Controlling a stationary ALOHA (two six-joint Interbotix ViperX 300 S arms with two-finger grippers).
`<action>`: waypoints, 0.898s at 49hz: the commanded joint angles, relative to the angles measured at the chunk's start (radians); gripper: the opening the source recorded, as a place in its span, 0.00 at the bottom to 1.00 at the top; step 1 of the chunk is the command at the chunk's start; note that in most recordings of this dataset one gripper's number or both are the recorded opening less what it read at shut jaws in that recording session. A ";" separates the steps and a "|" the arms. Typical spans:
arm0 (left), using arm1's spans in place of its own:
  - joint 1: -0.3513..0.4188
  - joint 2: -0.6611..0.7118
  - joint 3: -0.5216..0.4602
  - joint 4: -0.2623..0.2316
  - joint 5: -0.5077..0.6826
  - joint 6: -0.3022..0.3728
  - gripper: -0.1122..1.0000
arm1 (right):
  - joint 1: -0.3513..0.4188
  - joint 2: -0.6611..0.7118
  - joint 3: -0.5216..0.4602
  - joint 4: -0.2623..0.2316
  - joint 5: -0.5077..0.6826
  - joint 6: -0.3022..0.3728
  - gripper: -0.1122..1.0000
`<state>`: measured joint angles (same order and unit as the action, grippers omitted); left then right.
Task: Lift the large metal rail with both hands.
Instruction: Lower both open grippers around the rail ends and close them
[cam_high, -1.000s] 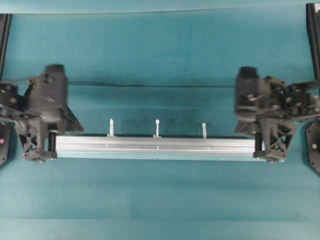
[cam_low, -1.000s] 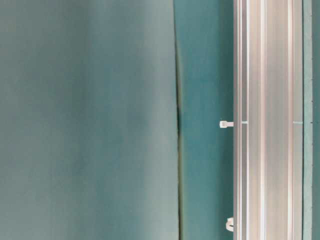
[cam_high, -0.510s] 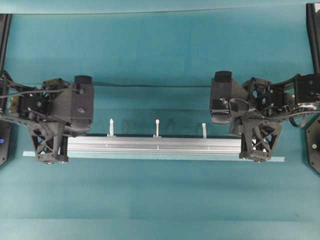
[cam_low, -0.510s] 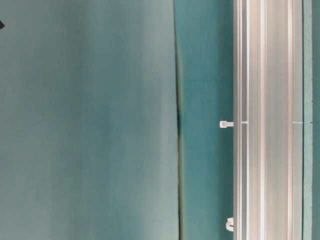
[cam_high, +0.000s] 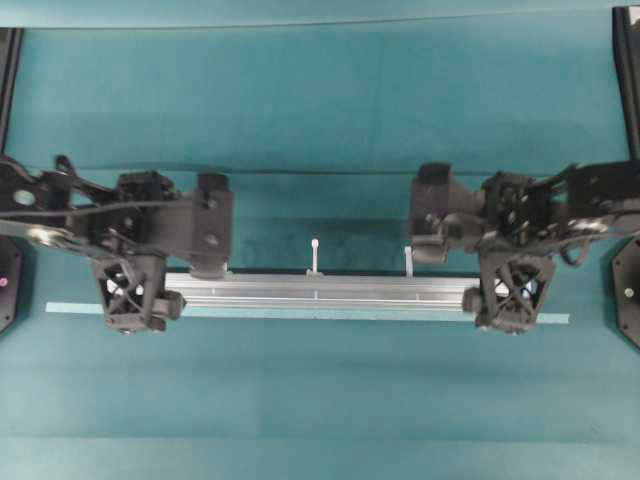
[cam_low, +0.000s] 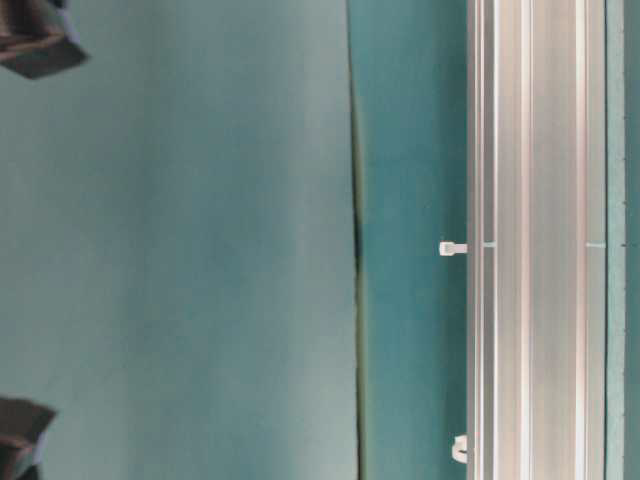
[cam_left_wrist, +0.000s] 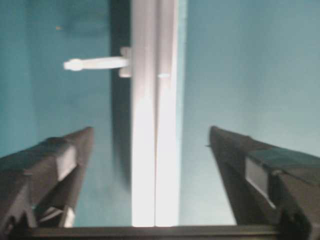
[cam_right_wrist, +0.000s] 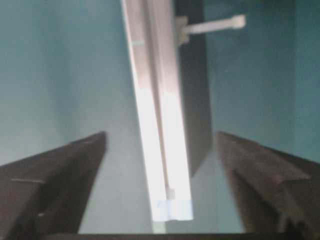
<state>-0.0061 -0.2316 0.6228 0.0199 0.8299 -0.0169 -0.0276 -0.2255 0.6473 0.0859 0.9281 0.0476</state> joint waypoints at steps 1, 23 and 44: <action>0.002 0.026 -0.023 0.008 -0.015 0.012 0.96 | 0.009 0.028 -0.003 -0.005 -0.014 -0.005 0.97; 0.000 0.129 -0.011 0.006 -0.067 0.012 0.98 | 0.028 0.074 0.044 -0.011 -0.127 -0.002 0.97; 0.026 0.178 0.074 0.006 -0.183 0.012 0.98 | 0.055 0.149 0.075 -0.037 -0.230 0.006 0.97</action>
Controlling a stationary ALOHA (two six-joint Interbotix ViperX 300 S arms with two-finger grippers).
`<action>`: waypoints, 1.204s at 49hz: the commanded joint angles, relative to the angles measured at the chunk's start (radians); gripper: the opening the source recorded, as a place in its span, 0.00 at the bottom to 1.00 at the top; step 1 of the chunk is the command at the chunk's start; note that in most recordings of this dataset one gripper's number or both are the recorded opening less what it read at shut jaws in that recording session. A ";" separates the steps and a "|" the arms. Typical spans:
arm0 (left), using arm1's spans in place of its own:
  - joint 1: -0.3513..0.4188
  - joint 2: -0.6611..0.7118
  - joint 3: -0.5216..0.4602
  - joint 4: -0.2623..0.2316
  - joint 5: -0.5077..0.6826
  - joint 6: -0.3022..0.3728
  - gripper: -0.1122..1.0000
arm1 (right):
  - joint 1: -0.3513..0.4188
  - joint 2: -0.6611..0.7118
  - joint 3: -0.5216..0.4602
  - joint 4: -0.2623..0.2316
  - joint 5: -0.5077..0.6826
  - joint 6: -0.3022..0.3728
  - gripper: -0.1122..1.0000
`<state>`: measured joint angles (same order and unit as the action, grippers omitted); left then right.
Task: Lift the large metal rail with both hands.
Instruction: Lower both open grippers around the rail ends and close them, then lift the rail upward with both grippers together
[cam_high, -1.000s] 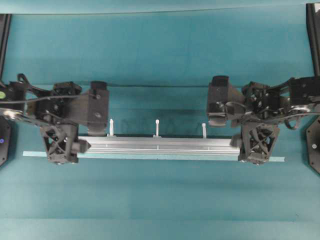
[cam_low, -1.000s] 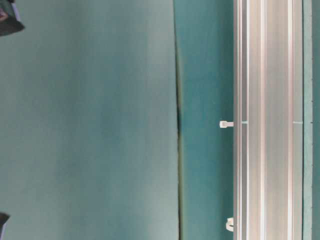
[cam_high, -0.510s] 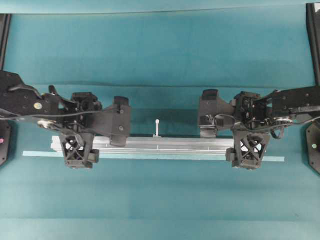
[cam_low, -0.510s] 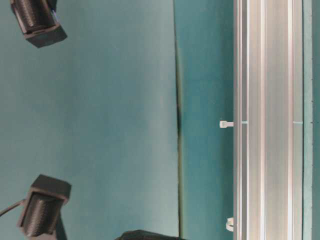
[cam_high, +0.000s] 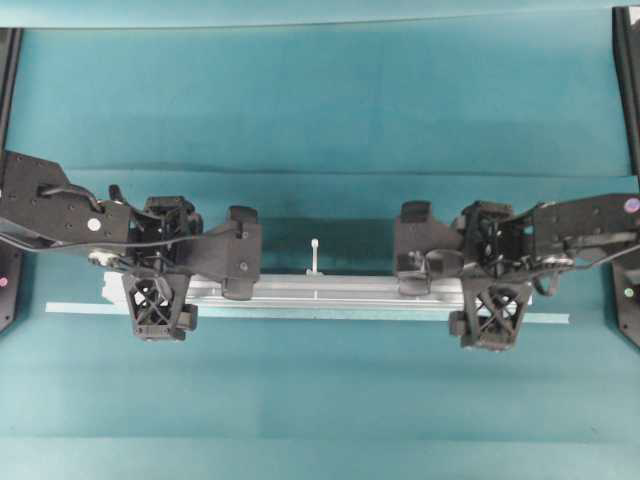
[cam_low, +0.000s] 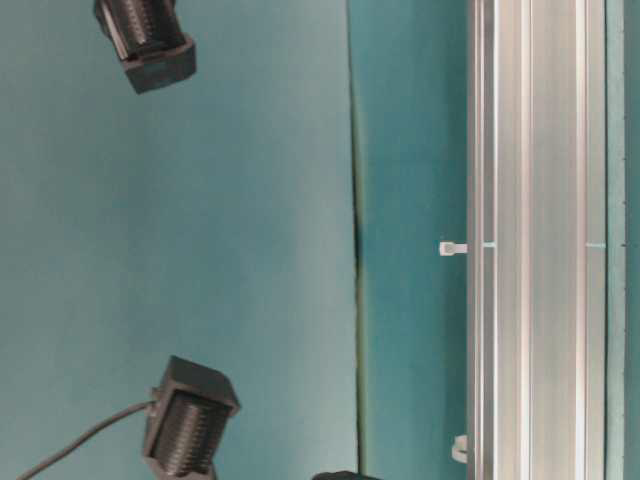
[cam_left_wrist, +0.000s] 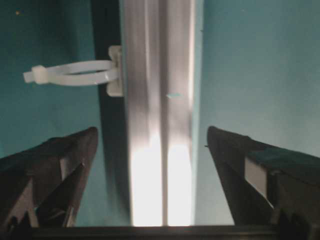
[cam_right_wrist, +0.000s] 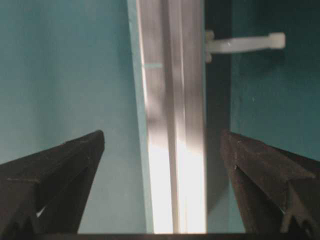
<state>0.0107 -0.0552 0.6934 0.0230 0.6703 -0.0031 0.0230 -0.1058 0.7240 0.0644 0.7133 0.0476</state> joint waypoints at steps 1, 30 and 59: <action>0.011 0.005 0.005 0.003 -0.029 -0.002 0.98 | 0.005 0.037 -0.002 -0.021 -0.018 0.005 0.97; 0.012 0.086 0.035 0.003 -0.183 0.003 0.98 | 0.000 0.130 0.017 -0.054 -0.149 0.026 0.97; -0.015 0.086 0.037 0.005 -0.249 0.000 0.47 | 0.005 0.133 0.012 -0.026 -0.127 0.032 0.46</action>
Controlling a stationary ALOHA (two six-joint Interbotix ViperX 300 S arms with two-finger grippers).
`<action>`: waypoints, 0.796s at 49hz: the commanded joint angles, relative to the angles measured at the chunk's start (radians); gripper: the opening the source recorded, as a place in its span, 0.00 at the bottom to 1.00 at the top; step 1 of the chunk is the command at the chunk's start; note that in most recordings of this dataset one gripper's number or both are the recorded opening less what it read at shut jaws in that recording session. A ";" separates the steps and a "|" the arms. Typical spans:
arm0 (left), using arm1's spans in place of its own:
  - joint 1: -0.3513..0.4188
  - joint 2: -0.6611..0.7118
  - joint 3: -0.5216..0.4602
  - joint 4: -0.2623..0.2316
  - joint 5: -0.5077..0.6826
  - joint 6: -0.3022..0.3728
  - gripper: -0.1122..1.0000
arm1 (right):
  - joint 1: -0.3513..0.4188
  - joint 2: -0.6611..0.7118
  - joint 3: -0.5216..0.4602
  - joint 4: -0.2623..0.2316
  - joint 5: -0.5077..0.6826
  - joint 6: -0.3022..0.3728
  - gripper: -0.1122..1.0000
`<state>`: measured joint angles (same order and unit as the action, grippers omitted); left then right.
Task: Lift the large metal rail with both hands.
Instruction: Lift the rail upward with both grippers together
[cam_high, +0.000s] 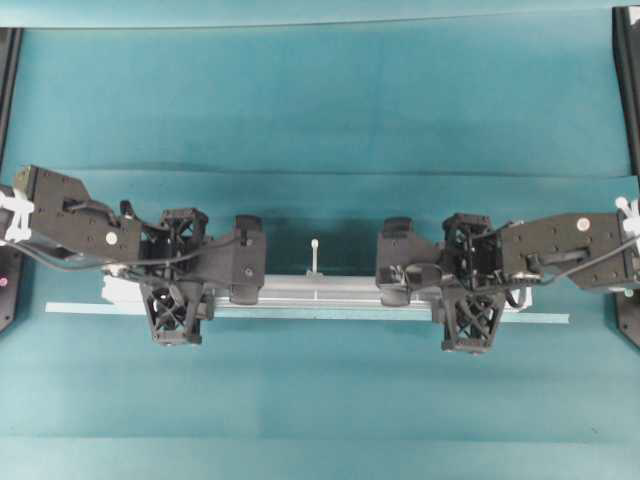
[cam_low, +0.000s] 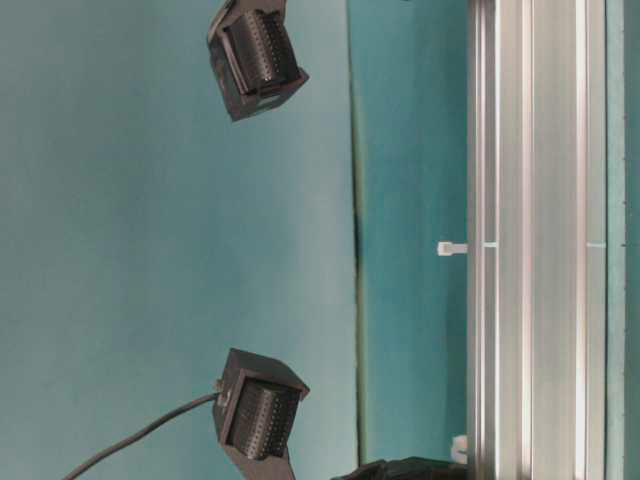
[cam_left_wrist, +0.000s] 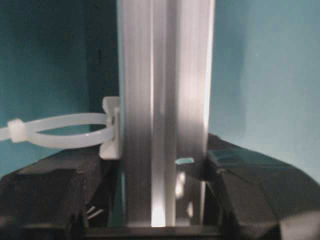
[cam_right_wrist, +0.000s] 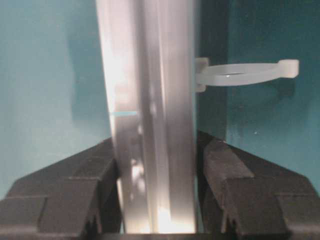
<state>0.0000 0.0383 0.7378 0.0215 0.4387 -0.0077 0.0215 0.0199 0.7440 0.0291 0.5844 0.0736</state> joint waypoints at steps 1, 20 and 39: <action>-0.005 -0.008 -0.008 0.005 -0.015 0.005 0.47 | 0.006 0.008 -0.008 0.011 0.002 0.006 0.46; -0.002 -0.008 -0.008 0.005 -0.015 0.006 0.47 | 0.008 0.008 -0.008 0.017 0.000 0.005 0.46; 0.006 -0.054 -0.057 0.005 0.058 0.011 0.47 | -0.008 -0.044 -0.077 0.018 0.112 0.002 0.46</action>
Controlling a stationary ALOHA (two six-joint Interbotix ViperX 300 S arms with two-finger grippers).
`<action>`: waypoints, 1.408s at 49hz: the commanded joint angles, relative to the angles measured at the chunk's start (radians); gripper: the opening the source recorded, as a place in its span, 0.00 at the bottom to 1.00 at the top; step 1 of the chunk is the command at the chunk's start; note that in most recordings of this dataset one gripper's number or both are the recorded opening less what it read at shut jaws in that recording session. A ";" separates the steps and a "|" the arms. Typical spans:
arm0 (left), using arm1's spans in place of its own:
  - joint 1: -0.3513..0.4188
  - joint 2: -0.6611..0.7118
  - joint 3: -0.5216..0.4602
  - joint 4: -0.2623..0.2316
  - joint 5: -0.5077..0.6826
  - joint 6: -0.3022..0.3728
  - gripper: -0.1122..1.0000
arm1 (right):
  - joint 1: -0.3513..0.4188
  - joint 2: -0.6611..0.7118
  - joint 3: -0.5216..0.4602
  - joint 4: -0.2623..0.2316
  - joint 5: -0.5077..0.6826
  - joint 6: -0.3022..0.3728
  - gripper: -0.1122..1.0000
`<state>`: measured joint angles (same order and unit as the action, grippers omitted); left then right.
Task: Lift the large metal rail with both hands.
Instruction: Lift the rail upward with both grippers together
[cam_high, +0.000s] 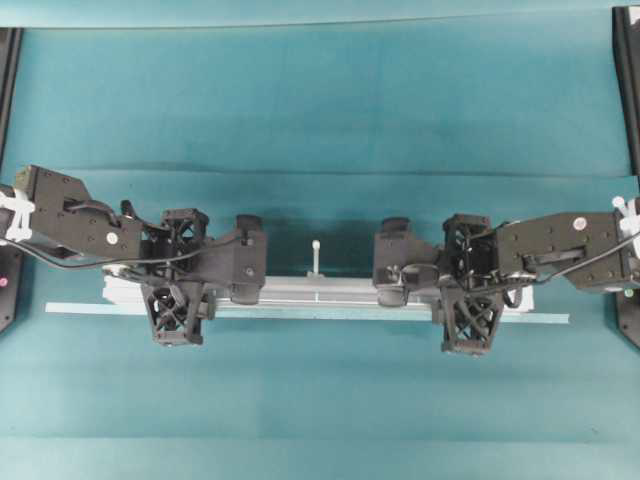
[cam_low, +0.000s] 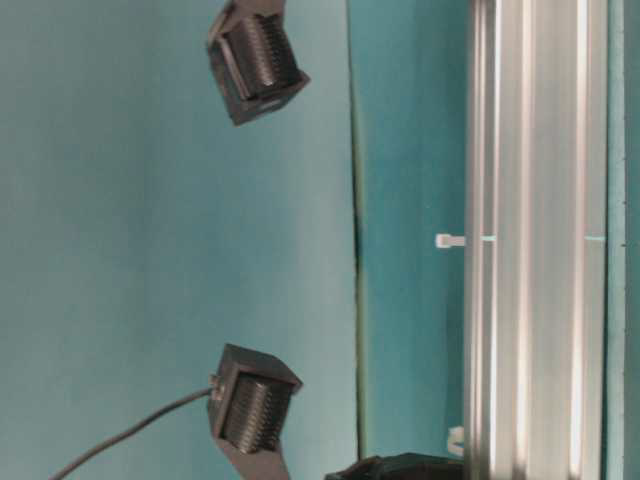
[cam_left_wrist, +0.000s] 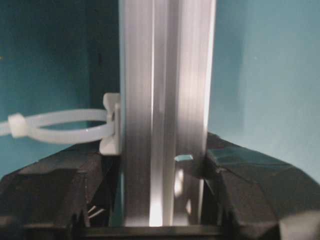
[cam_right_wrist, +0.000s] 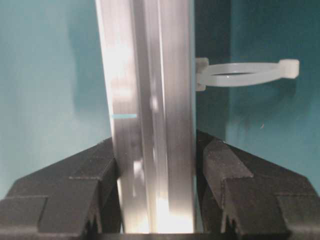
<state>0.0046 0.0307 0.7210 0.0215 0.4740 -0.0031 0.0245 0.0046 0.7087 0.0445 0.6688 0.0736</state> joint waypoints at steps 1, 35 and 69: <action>0.002 -0.054 -0.046 0.005 0.035 0.006 0.47 | -0.012 -0.035 -0.049 0.003 0.043 0.002 0.46; 0.005 -0.232 -0.311 0.005 0.465 0.009 0.44 | -0.035 -0.232 -0.290 0.044 0.448 0.000 0.46; 0.012 -0.242 -0.698 0.005 0.818 -0.026 0.44 | -0.035 -0.249 -0.672 0.080 0.836 0.011 0.46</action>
<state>0.0169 -0.2040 0.1166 0.0215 1.2901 -0.0061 -0.0061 -0.2470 0.1197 0.1120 1.5002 0.0752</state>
